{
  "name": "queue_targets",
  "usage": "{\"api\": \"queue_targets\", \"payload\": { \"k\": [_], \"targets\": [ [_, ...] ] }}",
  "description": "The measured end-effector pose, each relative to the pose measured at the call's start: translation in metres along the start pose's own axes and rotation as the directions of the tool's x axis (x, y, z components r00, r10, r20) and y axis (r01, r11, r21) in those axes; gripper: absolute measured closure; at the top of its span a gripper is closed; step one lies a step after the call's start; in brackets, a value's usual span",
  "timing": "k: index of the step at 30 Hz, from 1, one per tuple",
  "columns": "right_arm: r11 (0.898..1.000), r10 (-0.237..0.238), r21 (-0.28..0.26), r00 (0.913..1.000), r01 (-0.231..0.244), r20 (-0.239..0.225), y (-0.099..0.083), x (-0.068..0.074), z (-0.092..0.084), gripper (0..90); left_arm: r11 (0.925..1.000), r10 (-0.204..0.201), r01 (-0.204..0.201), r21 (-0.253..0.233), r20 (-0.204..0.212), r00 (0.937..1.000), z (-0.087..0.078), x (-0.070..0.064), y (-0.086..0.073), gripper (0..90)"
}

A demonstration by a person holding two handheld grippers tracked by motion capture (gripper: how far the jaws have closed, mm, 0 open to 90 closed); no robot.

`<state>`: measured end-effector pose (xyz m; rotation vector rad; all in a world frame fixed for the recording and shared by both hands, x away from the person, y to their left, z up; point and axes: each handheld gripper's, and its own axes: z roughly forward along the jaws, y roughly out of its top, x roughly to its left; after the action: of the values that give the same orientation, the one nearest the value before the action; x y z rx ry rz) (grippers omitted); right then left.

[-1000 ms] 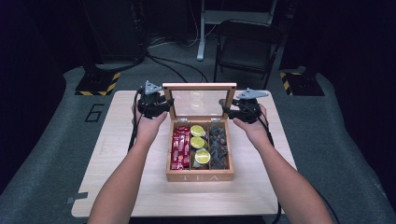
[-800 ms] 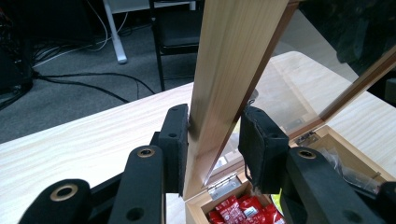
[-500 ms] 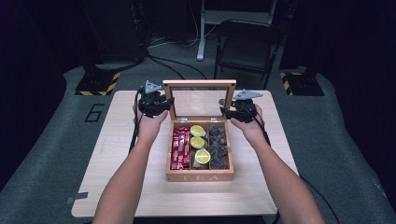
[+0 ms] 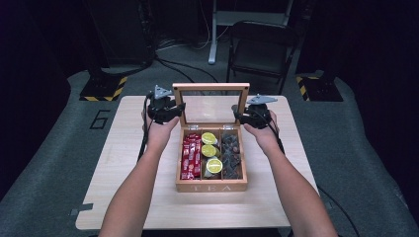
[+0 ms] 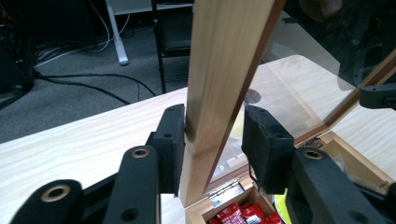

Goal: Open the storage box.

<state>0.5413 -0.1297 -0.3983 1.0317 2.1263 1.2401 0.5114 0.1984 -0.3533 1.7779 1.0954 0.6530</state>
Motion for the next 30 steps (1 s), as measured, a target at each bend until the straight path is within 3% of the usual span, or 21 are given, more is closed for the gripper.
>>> {"api": "queue_targets", "payload": {
  "k": [4, 12, 16, 19, 30],
  "targets": [
    [1.000, -0.014, -0.006, 0.9999, 0.014, -0.003, 0.000, -0.002, 0.000, 61.2, 0.9999, 0.011, -0.011, 0.005, 0.005, 0.9999, 0.000, -0.001, -0.001, 53.9],
    [0.999, -0.031, -0.006, 0.9995, 0.031, -0.003, -0.001, -0.004, -0.001, 63.1, 0.9999, -0.003, 0.003, 0.011, 0.018, 0.9998, -0.001, -0.001, -0.011, 49.2],
    [1.000, -0.027, -0.003, 0.9996, 0.027, -0.001, 0.000, -0.005, 0.000, 63.0, 0.9999, -0.006, 0.006, 0.013, 0.016, 0.9998, -0.005, 0.000, -0.014, 49.1],
    [1.000, -0.003, 0.002, 1.0000, 0.003, 0.001, 0.001, -0.004, 0.001, 62.5, 0.9998, -0.004, 0.003, 0.019, 0.033, 0.9994, -0.008, -0.001, -0.017, 49.1],
    [1.000, 0.012, 0.015, 0.9999, -0.012, -0.001, 0.006, -0.009, 0.007, 61.7, 0.9991, -0.010, 0.006, 0.042, 0.080, 0.9968, -0.015, -0.010, -0.032, 49.3]
  ]
}}
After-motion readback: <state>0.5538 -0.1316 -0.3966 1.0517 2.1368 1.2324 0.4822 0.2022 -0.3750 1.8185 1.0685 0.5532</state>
